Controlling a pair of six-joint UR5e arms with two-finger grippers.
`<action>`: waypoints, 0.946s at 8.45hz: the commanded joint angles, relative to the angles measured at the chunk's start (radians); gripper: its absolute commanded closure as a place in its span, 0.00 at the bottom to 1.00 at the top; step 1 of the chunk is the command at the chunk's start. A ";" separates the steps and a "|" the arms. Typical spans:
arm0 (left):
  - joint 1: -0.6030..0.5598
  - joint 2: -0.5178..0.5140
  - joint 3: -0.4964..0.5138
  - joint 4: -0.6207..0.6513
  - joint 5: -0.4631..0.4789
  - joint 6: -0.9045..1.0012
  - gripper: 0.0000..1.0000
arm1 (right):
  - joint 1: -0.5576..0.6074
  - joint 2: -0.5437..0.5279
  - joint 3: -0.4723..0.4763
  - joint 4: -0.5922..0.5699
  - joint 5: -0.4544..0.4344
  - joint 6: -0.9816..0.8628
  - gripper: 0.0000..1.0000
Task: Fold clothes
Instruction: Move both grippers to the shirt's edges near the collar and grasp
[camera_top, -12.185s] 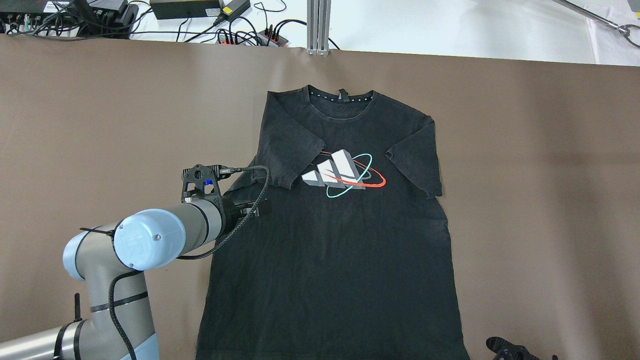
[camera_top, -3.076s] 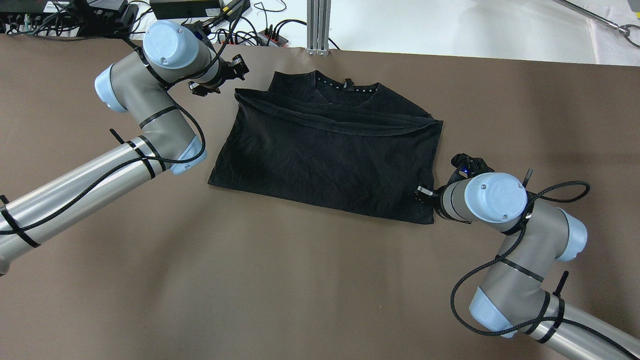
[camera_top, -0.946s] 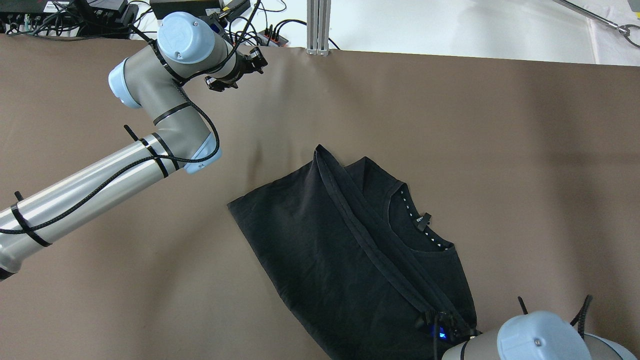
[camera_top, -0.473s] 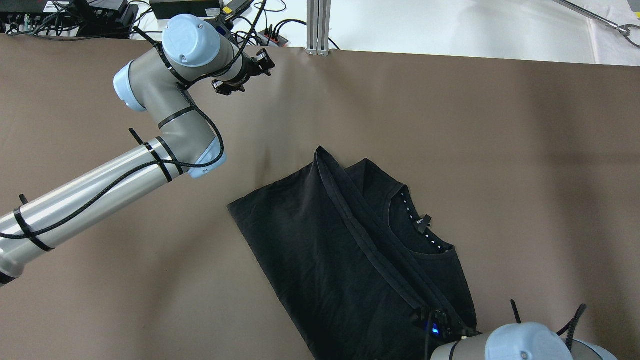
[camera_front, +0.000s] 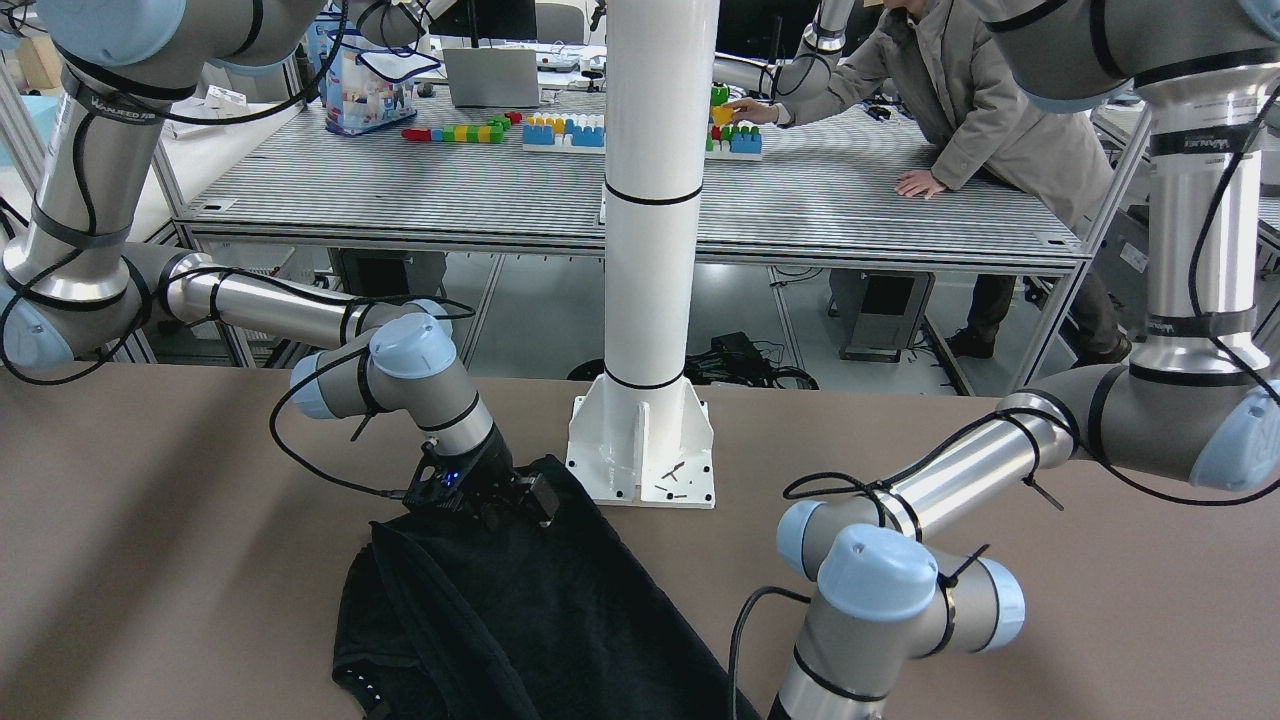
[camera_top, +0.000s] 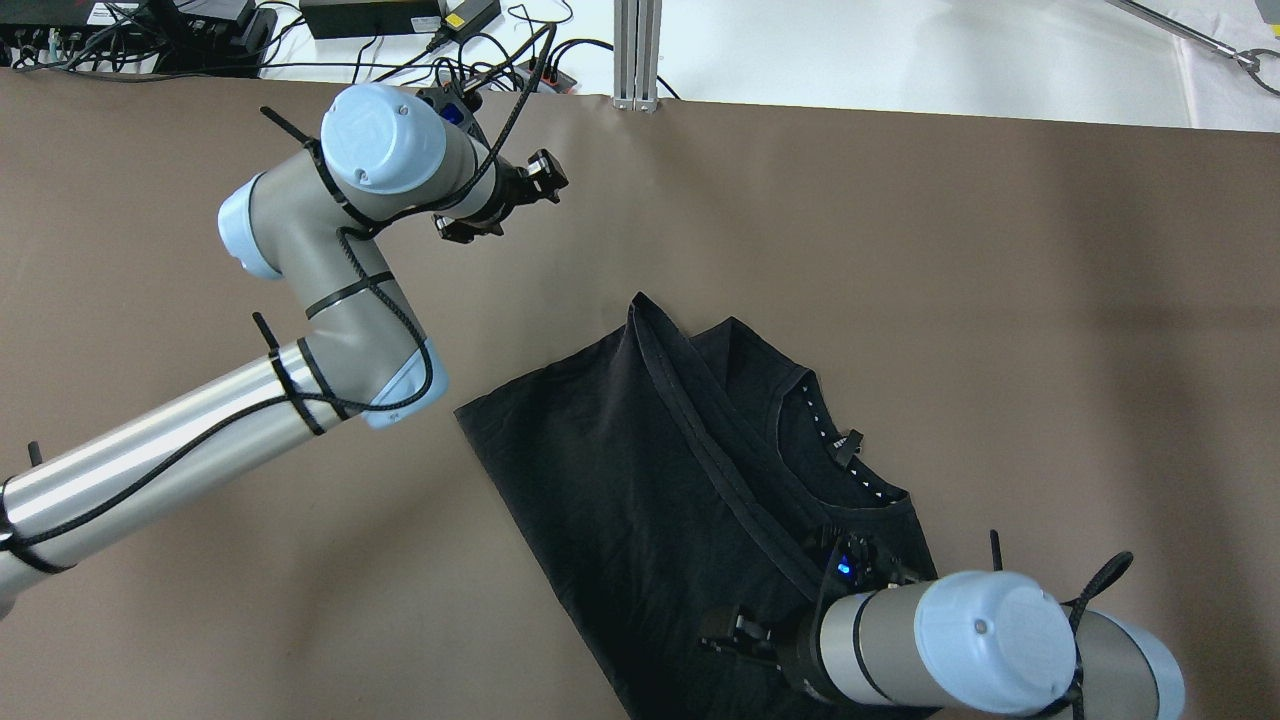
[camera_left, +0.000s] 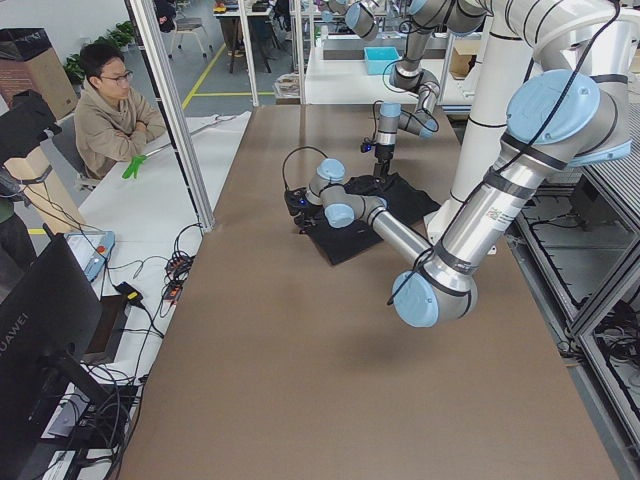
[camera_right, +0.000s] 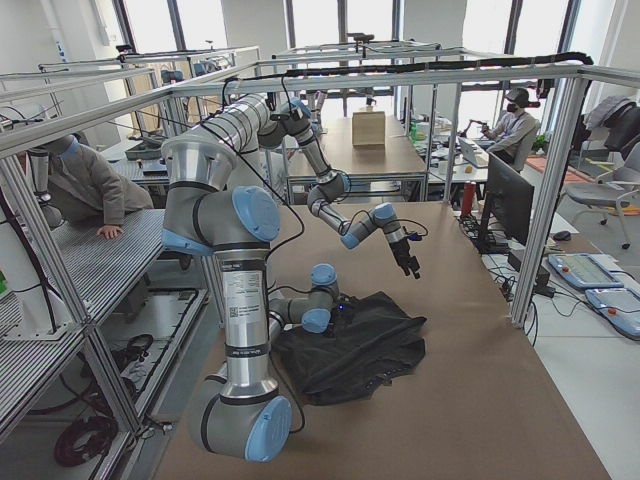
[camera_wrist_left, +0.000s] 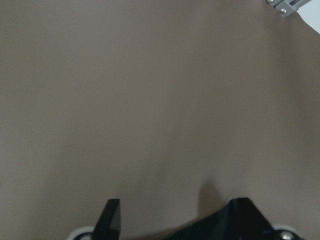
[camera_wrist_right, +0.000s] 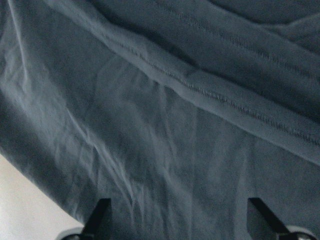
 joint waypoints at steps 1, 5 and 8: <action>0.132 0.142 -0.124 0.006 0.086 -0.074 0.16 | 0.120 0.037 -0.046 0.023 -0.005 0.007 0.05; 0.174 0.197 -0.115 -0.003 0.114 -0.095 0.16 | 0.147 0.040 -0.158 0.197 -0.135 0.012 0.05; 0.176 0.197 -0.088 -0.004 0.113 -0.094 0.29 | 0.185 0.049 -0.216 0.197 -0.149 -0.025 0.05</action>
